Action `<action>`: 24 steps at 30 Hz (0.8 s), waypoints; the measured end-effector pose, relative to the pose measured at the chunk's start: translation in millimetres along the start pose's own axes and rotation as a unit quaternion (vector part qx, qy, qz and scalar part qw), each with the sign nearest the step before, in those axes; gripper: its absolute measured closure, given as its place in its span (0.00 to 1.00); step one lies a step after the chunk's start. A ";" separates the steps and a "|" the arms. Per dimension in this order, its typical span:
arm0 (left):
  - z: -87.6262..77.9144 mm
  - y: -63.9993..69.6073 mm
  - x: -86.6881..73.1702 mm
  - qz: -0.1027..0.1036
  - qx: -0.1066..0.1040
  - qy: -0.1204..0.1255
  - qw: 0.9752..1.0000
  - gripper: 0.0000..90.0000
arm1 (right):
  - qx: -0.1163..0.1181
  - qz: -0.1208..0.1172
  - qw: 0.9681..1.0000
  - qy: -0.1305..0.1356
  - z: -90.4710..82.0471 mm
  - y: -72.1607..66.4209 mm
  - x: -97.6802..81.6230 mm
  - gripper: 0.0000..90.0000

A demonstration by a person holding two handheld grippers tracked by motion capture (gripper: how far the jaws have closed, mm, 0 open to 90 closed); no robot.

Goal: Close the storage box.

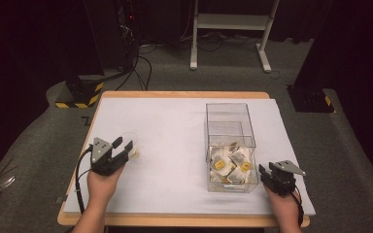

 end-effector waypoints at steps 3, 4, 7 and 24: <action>-8.3 17.0 -13.0 -0.013 -0.021 -0.018 1.000 0.56 | 0.006 -0.009 1.000 -0.003 -6.9 -2.2 3.7 0.63; -9.8 22.0 -17.3 -0.015 -0.028 -0.025 0.999 0.56 | 0.008 -0.006 1.000 -0.002 -9.9 -2.8 5.5 0.63; -16.3 47.7 -39.5 0.000 -0.051 -0.048 0.998 0.53 | 0.018 -0.009 1.000 -0.002 -18.8 -3.1 7.2 0.62; -21.9 170.8 -134.5 0.046 -0.171 -0.150 0.973 0.37 | 0.104 -0.053 0.993 0.003 -75.7 -38.1 -28.0 0.49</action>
Point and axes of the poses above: each handheld gripper's, and its own axes: z roughly forward along the jaws, x roughly out of its top, y roughly to its right, the point moved 3 cm from there along z, roughly forward along the jaws, and after that the axes turned 9 degrees about x, right-handed, at the moved point
